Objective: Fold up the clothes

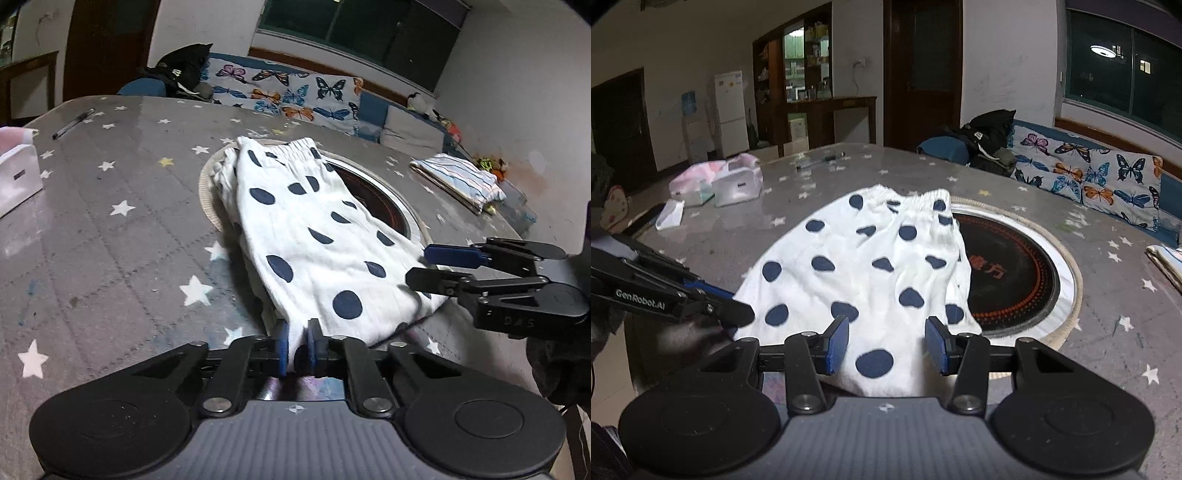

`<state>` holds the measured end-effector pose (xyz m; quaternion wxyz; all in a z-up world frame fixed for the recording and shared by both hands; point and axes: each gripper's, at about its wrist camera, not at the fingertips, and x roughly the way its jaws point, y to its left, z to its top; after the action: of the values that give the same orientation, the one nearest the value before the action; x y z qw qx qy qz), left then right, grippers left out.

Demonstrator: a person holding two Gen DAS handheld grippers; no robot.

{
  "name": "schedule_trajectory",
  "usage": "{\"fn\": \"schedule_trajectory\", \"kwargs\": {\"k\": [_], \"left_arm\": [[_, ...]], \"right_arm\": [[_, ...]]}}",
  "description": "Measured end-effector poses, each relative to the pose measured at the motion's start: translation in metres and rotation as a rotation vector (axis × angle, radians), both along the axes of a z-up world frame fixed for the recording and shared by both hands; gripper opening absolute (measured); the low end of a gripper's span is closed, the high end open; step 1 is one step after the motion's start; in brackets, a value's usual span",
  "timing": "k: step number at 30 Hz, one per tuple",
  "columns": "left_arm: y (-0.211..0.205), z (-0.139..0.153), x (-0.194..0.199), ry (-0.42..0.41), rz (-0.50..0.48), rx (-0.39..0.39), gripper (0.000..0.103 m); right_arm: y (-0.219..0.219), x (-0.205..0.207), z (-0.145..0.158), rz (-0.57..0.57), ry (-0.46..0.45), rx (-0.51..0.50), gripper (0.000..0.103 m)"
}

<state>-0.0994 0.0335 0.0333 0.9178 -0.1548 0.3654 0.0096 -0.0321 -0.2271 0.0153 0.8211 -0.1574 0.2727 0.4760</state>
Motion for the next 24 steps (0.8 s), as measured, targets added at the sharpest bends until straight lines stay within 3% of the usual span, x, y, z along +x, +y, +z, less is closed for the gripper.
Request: {"fn": "schedule_trajectory", "kwargs": {"k": [7, 18, 24], "left_arm": [[-0.026, 0.001, 0.005, 0.026, -0.115, -0.051, 0.007], [-0.110, 0.002, 0.031, 0.026, -0.397, -0.077, 0.007], [-0.131, 0.005, 0.038, 0.029, -0.489, -0.071, 0.013]], "right_arm": [[-0.013, 0.004, -0.003, -0.050, -0.009, -0.033, 0.046], [-0.058, 0.012, 0.006, -0.167, -0.023, -0.030, 0.046], [-0.085, 0.016, 0.013, -0.236, -0.017, -0.009, 0.046]]}}
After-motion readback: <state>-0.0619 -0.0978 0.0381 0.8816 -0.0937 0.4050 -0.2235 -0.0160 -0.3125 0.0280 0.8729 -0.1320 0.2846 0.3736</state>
